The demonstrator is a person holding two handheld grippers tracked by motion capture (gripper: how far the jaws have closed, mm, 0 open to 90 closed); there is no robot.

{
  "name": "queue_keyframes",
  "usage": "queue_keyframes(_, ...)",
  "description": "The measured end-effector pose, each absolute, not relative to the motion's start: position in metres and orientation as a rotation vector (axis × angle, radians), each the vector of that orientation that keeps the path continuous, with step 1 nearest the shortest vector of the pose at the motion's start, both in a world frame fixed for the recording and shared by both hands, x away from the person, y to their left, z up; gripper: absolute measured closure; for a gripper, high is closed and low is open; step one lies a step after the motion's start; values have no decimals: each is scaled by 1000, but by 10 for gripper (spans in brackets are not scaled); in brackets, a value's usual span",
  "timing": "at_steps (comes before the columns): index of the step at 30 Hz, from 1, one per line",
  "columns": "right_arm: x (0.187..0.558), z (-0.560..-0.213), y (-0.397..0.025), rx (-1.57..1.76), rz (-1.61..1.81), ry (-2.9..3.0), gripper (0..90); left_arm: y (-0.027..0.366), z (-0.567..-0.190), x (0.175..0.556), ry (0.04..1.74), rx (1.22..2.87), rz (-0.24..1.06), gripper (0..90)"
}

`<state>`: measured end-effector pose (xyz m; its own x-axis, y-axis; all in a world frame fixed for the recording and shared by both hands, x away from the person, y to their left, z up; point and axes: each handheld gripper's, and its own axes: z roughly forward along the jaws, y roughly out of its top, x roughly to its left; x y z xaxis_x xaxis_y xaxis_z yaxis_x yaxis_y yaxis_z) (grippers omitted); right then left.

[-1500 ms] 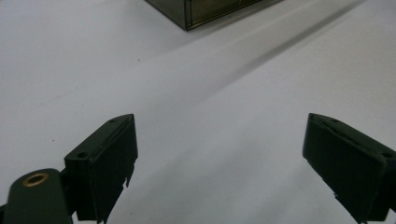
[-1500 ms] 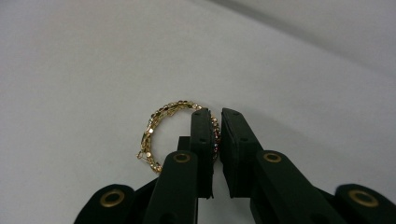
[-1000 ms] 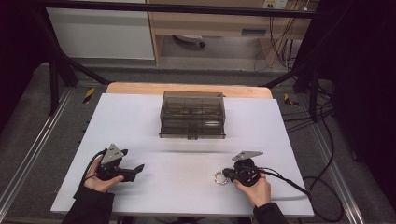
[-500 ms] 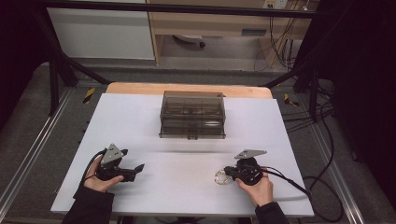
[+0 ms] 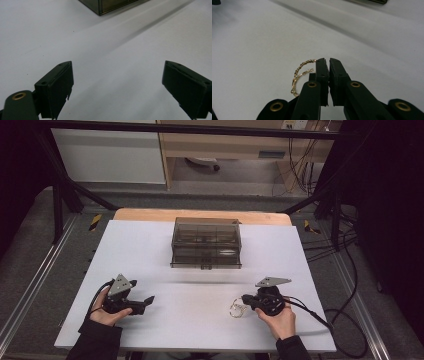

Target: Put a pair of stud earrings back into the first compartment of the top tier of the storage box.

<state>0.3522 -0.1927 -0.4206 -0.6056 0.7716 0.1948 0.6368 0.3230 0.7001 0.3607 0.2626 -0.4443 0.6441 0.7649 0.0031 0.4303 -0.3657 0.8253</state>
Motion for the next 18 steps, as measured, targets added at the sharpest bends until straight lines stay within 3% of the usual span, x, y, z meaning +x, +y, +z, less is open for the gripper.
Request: queue_keyframes(18, 356, -400, -181, 1239, 1197, 2398, 862, 264, -445, 361, 941, 2004, 490, 102)
